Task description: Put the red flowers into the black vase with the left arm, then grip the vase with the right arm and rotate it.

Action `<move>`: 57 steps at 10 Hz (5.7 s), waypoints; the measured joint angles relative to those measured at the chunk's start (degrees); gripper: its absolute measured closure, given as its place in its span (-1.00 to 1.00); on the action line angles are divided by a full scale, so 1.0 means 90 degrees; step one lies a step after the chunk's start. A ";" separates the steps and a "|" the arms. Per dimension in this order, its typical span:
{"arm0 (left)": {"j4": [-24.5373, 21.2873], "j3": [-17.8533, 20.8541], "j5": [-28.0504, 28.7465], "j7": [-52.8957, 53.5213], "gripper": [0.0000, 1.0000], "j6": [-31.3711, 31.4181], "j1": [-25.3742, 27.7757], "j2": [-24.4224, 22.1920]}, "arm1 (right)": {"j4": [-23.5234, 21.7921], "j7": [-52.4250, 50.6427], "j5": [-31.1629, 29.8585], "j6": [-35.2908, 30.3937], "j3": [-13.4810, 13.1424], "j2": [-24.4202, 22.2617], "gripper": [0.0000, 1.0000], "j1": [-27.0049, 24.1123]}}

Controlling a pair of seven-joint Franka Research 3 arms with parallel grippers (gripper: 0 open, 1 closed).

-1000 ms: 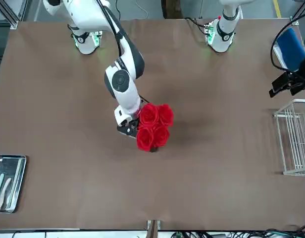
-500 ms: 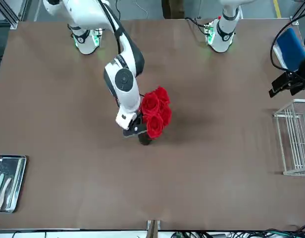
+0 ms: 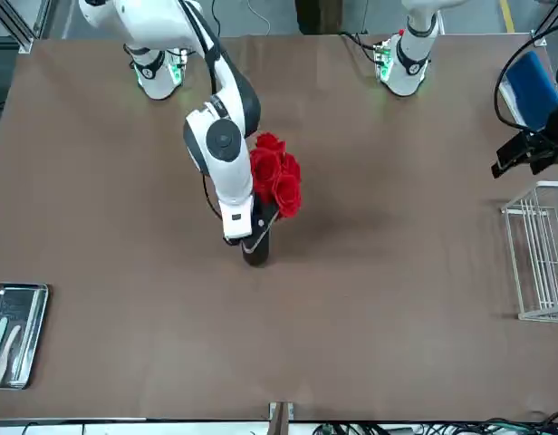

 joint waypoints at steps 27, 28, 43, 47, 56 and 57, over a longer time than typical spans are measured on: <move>-0.0001 0.0026 0.0000 0.0000 -1.00 0.0000 0.0027 0.0019 | 0.0453 -0.1752 0.1428 -0.0533 0.0005 0.0304 -0.51 -0.0741; -0.0001 0.0059 0.0000 0.0000 -1.00 0.0000 0.0063 0.0019 | 0.0474 -0.1806 0.1530 -0.0628 0.0005 0.0280 -0.51 -0.0790; 0.0075 0.0001 0.0452 -0.0091 -1.00 -0.0152 0.0050 0.0098 | 0.0516 -0.2151 0.1852 -0.2057 -0.0010 -0.0303 -0.50 -0.1435; 0.0073 0.0007 0.0434 -0.0088 -1.00 -0.0224 0.0052 0.0143 | 0.0514 -0.2084 0.1753 -0.2634 -0.0525 -0.0700 -0.73 -0.1654; 0.0087 0.0939 0.0245 -0.0039 -1.00 -0.0221 -0.0847 0.0161 | 0.0299 0.1027 0.0953 -0.3126 -0.0909 -0.2076 -1.00 -0.3567; 0.0088 0.0927 0.0245 -0.0038 -1.00 -0.0236 -0.0861 0.0161 | 0.0270 0.1438 0.0725 -0.3195 -0.0899 -0.2223 -1.00 -0.3635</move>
